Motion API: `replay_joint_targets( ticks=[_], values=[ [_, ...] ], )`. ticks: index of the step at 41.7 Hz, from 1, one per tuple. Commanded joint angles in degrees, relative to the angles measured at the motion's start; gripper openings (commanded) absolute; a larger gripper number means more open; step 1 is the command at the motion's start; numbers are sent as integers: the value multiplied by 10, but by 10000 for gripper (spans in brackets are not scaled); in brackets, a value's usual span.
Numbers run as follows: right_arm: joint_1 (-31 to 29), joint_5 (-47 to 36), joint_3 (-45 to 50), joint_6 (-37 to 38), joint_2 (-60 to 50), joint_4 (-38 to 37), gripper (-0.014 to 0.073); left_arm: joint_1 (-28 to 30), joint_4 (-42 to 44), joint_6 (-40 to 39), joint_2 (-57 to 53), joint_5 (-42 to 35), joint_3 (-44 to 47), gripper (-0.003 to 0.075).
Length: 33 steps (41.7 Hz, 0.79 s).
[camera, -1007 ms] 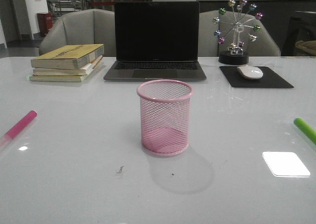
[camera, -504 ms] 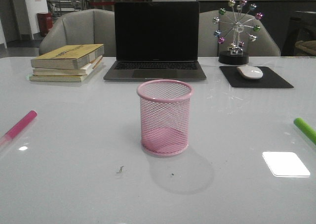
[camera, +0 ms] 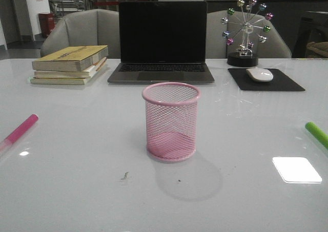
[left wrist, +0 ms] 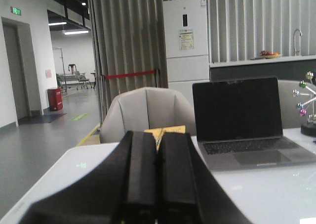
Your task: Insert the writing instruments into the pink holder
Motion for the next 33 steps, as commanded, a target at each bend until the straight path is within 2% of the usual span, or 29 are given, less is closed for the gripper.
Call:
replay_joint_targets(
  ticks=[1,12,20,33],
  values=[
    [-5,-54,-73,-5,-11,3,56,1,-14,-7,-9,-16,-72,91],
    [-5,21,-213,-11,40,3,56,1,-30,-7,52,74,-245,91],
    [-5,123,-298,-11,143,2,56,1,-36,-7,151,209,-356,91],
    [-5,304,-319,-11,306,3,56,1,-36,-7,274,399,-371,91]
  ],
)
